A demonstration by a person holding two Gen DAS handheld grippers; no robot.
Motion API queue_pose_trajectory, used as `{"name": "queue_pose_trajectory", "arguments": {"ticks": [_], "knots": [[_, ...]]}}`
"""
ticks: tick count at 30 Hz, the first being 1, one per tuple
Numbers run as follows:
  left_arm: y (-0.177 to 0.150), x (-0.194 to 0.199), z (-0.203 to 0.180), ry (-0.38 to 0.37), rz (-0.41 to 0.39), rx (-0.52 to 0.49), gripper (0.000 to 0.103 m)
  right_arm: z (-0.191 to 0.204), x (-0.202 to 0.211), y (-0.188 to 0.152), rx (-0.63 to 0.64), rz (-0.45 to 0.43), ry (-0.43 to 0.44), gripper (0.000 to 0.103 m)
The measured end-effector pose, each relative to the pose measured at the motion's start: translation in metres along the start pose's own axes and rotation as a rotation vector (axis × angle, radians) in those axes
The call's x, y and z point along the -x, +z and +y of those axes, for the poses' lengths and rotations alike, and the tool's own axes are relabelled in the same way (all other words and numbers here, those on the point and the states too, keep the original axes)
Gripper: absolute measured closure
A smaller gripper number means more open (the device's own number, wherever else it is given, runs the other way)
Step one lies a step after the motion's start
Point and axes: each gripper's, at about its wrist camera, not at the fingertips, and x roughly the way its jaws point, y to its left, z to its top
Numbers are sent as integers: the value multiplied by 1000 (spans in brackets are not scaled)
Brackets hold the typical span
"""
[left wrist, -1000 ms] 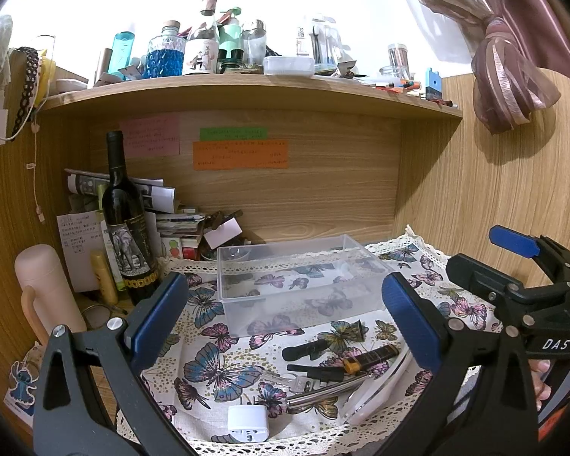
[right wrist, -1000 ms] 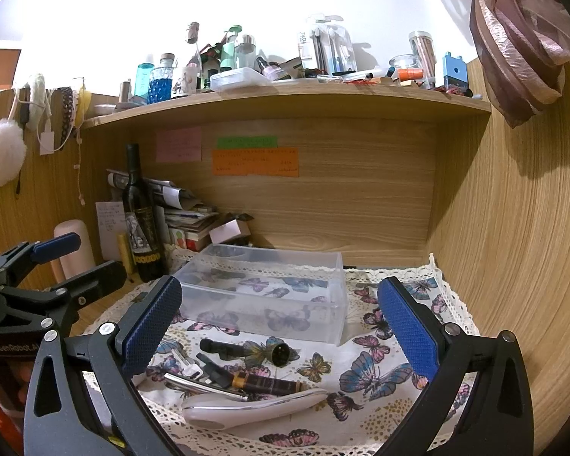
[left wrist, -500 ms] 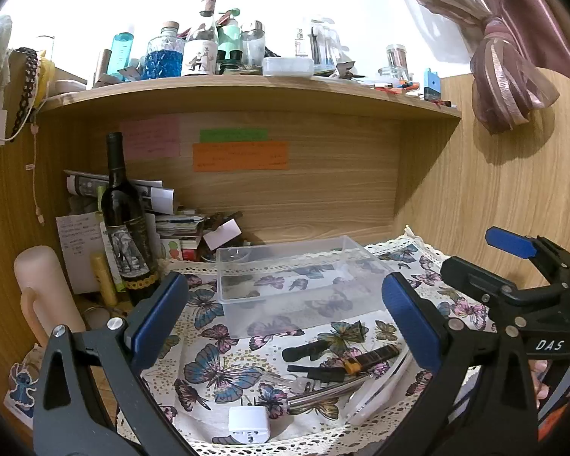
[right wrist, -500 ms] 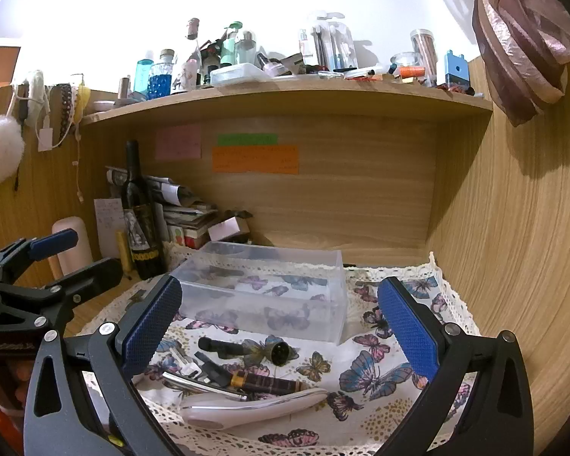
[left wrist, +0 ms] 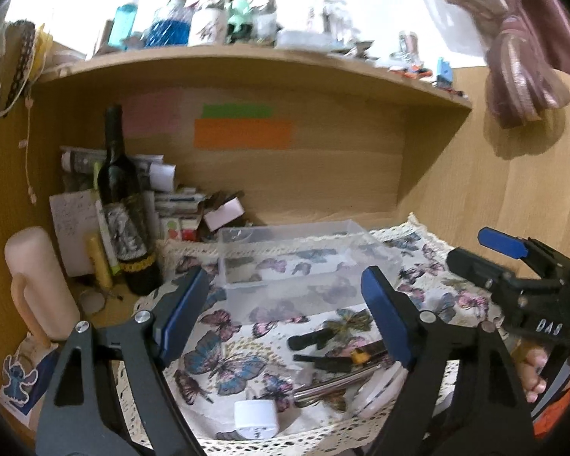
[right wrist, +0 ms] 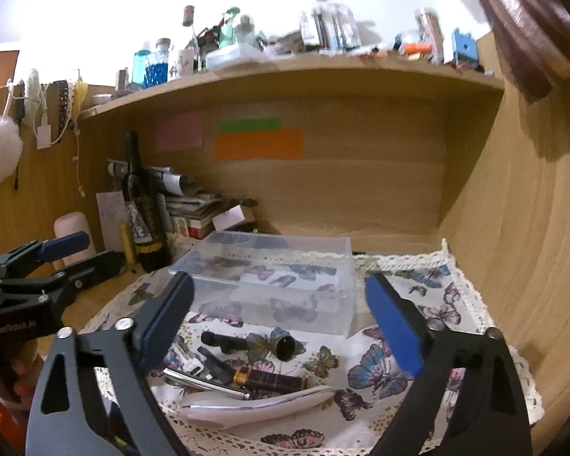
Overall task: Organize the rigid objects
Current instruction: 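Grasp the white plug adapter with the left gripper while the right gripper grasps the black round knob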
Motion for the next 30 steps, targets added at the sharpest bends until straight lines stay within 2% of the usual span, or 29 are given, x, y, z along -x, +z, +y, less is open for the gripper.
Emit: {"name": "queue_pose_trajectory", "arguments": {"ticks": [2, 8, 16, 21, 24, 30], "knots": [[-6, -5, 7, 13, 31, 8, 24, -3, -8, -2, -4, 30, 10, 28], [-34, -23, 23, 23, 156, 37, 29, -10, -35, -16, -6, 135, 43, 44], [-76, -41, 23, -13, 295, 64, 29, -10, -74, -39, 11, 290, 73, 48], [-95, -50, 23, -41, 359, 76, 44, -12, -101, -49, 26, 391, 74, 48], [-103, -58, 28, -59, 391, 99, 64, -14, -119, -52, 31, 445, 77, 48], [-103, -60, 40, -79, 393, 141, 67, -18, -152, -57, 30, 538, 76, 59]]}}
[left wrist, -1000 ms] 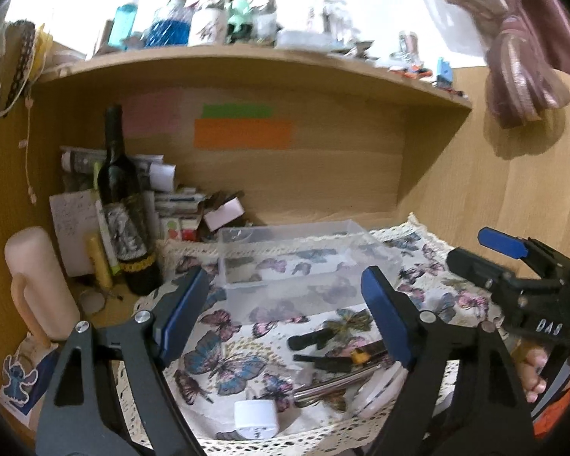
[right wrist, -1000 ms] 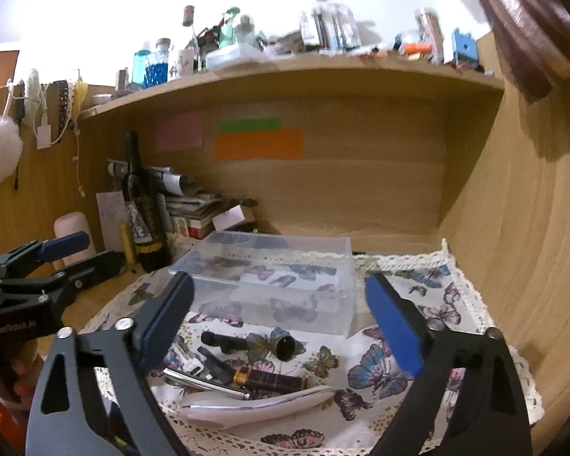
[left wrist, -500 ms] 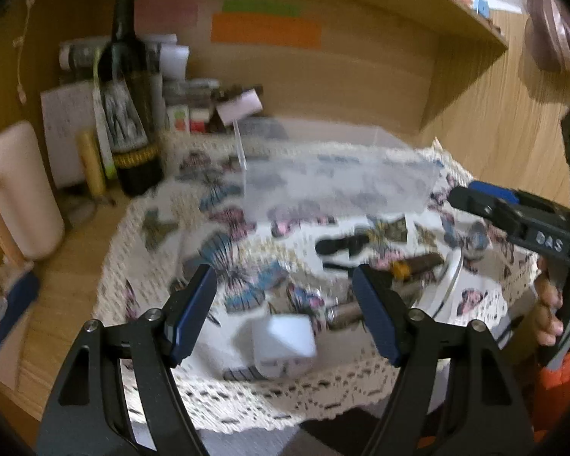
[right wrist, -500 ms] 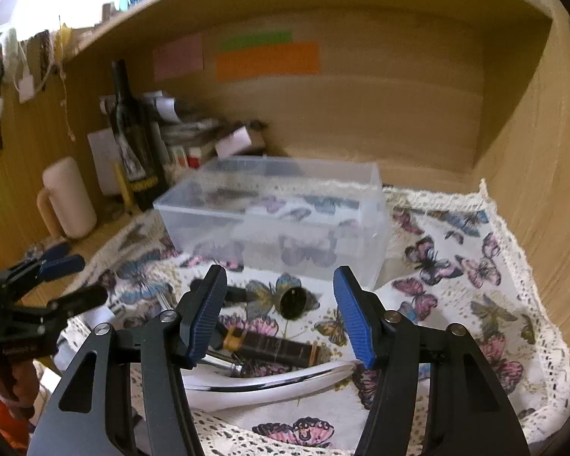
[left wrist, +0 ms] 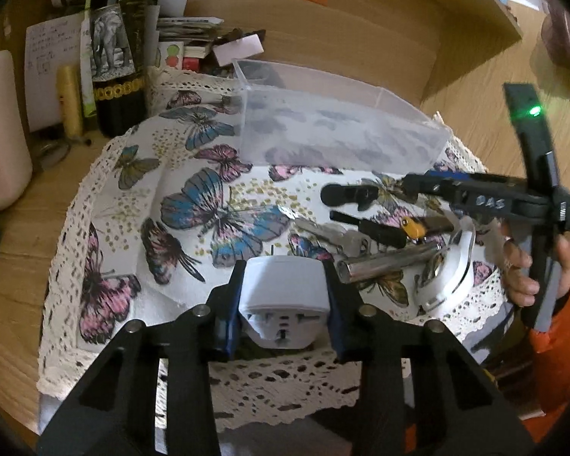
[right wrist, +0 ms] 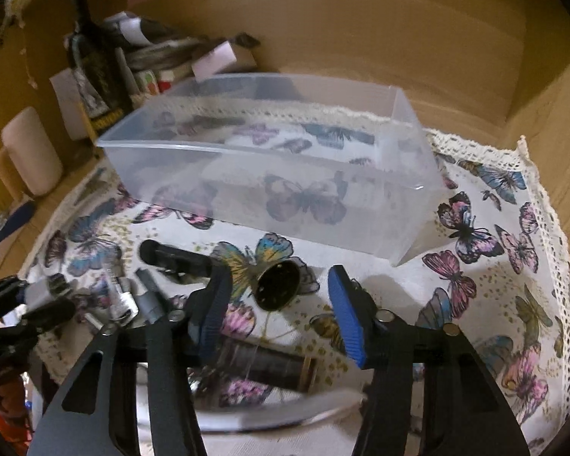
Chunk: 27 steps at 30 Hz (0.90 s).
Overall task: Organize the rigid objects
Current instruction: 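Grasp the white plug adapter with the left gripper while the right gripper grasps the black round knob, then lower the adapter and knob into the clear box and open both grippers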
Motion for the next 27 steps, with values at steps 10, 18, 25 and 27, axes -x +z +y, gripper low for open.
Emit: {"name": "queue_pose_trajectory", "arguments": {"ticks": [10, 18, 25, 27], "knots": [[39, 16, 1, 44, -84, -20, 67, -1, 16, 3, -5, -70, 4, 74], [86, 31, -11, 66, -174, -65, 67, 0, 78, 15, 7, -244, 8, 74], [130, 32, -21, 61, -221, -74, 67, -4, 104, 42, 2, -349, 5, 74], [141, 28, -21, 61, -221, -74, 67, -6, 107, 50, 1, -369, 0, 74]]}}
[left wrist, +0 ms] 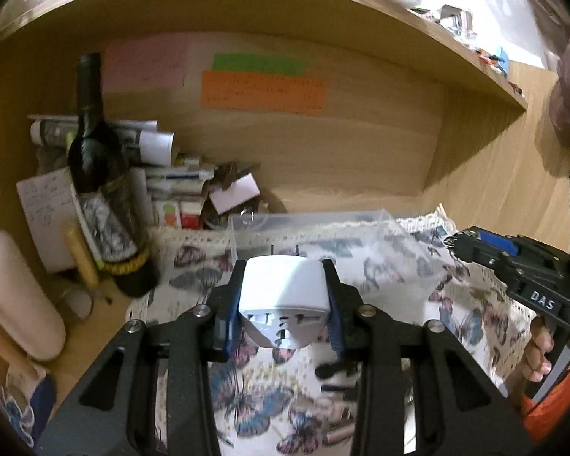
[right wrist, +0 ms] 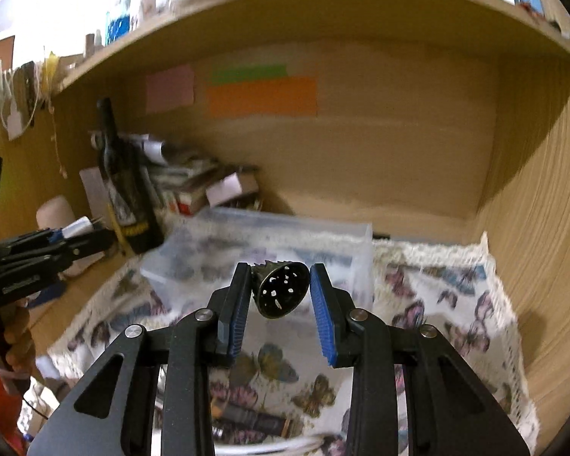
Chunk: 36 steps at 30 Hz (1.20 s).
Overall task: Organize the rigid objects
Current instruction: 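Lower the adapter and knob into the clear box and open both grippers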
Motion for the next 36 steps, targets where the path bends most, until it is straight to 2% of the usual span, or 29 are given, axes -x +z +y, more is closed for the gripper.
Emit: {"name": "queue_pose_trajectory", "arguments": {"ticks": [5, 11, 24, 29, 36], "knots": [[19, -24, 0, 17, 28, -3, 67, -7, -13, 16, -7, -6, -6, 74], [26, -63, 2, 22, 100, -6, 67, -8, -44, 23, 13, 39, -27, 74], [13, -137, -6, 8, 275, -60, 67, -16, -128, 3, 24, 253, -42, 74], [7, -150, -13, 0, 304, -96, 67, -17, -144, -8, 30, 307, -46, 74], [0, -162, -18, 17, 316, -131, 67, -12, -152, -11, 52, 326, -50, 74]]}}
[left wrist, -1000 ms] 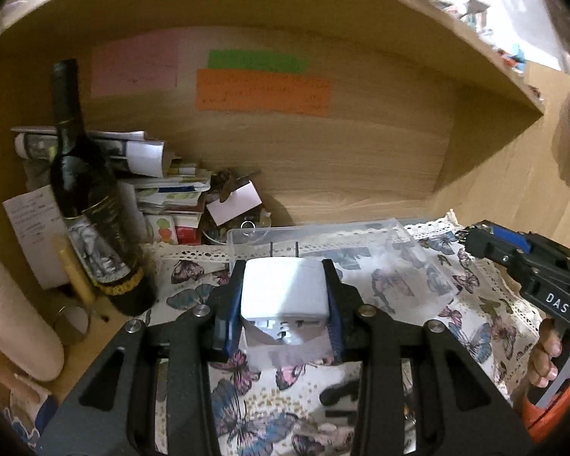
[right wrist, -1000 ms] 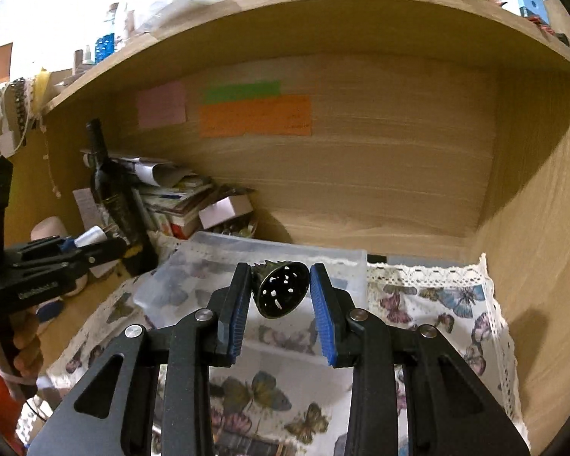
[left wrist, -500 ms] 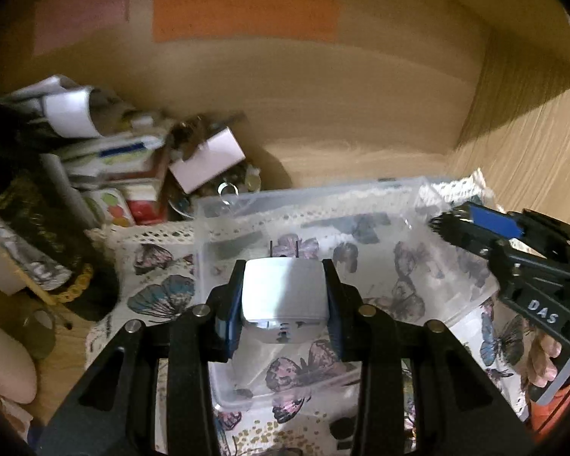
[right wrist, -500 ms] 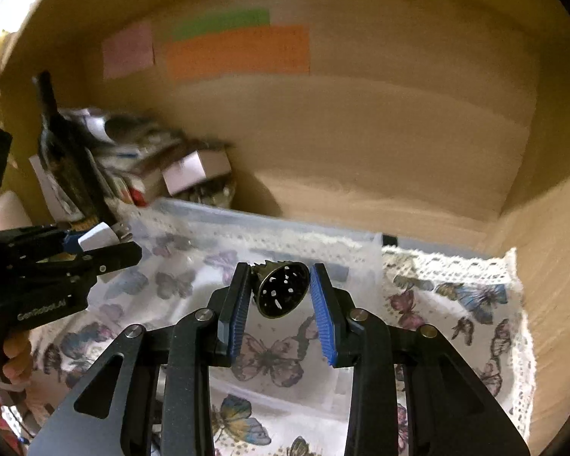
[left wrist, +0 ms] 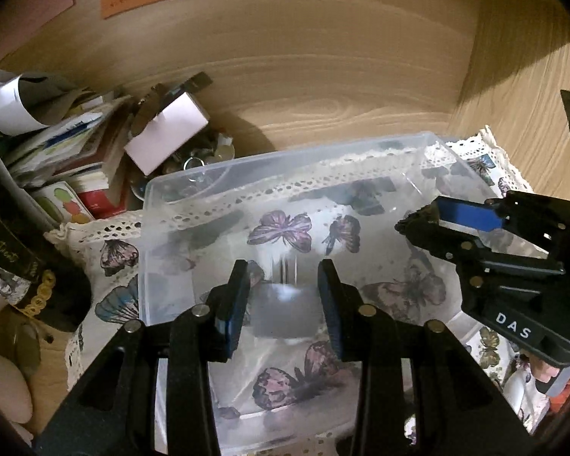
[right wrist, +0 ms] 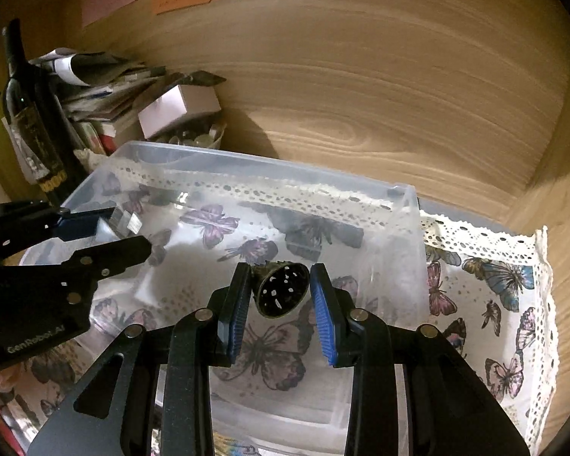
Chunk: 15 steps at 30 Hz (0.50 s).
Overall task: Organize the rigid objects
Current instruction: 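Lower the adapter and knob into the clear box and open both grippers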
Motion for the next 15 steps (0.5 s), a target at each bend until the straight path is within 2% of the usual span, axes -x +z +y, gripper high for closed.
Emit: {"name": "queue_pose_trajectory", "arguments": {"ticks": [3, 5, 10, 15], "knots": [[0, 3, -2, 0, -2, -4, 62, 1, -2, 1, 4, 7, -1, 72], [0, 8, -2, -4, -12, -4, 54, 1, 2, 2, 2, -4, 1, 62], [-1, 37, -5, 22, -84, -13, 36, 5, 29, 3, 14, -71, -7, 52], [-5, 73, -2, 25, -151, -2, 20, 12, 69, -3, 21, -159, -4, 35]]}}
